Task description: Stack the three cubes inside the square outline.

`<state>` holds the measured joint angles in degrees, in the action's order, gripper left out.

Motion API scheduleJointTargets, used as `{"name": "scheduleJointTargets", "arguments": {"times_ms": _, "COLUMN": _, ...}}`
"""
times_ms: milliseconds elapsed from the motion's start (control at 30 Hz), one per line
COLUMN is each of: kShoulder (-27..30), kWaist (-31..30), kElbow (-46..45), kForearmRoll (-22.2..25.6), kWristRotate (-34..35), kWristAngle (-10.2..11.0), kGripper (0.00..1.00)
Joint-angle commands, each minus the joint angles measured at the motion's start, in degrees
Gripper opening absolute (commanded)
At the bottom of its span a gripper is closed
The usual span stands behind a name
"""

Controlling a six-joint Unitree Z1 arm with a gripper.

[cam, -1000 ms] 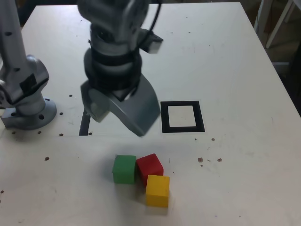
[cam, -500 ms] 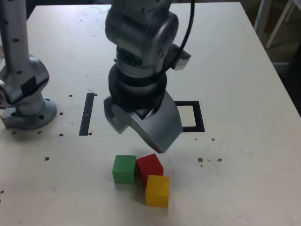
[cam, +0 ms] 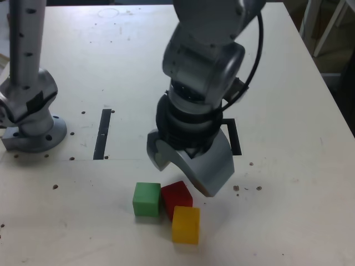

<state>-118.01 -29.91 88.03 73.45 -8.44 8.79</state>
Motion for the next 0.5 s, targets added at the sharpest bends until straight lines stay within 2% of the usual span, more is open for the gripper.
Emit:
{"name": "scheduleJointTargets", "arguments": {"times_ms": 0, "kShoulder": -0.70, "kWaist": 0.44, "kElbow": 0.29, "kForearmRoll": -0.52, "kWristRotate": -0.41, "kWristAngle": -0.19, "kGripper": 0.96}}
{"name": "scheduleJointTargets", "arguments": {"times_ms": 233, "kShoulder": -1.89, "kWaist": 1.32, "kElbow": -0.09, "kForearmRoll": -2.51, "kWristRotate": -1.21, "kWristAngle": -0.64, "kGripper": 0.96}}
{"name": "scheduleJointTargets", "arguments": {"times_ms": 467, "kShoulder": -2.66, "kWaist": 1.31, "kElbow": -1.32, "kForearmRoll": -3.95, "kWristRotate": -1.25, "kWristAngle": -2.19, "kGripper": 0.93}}
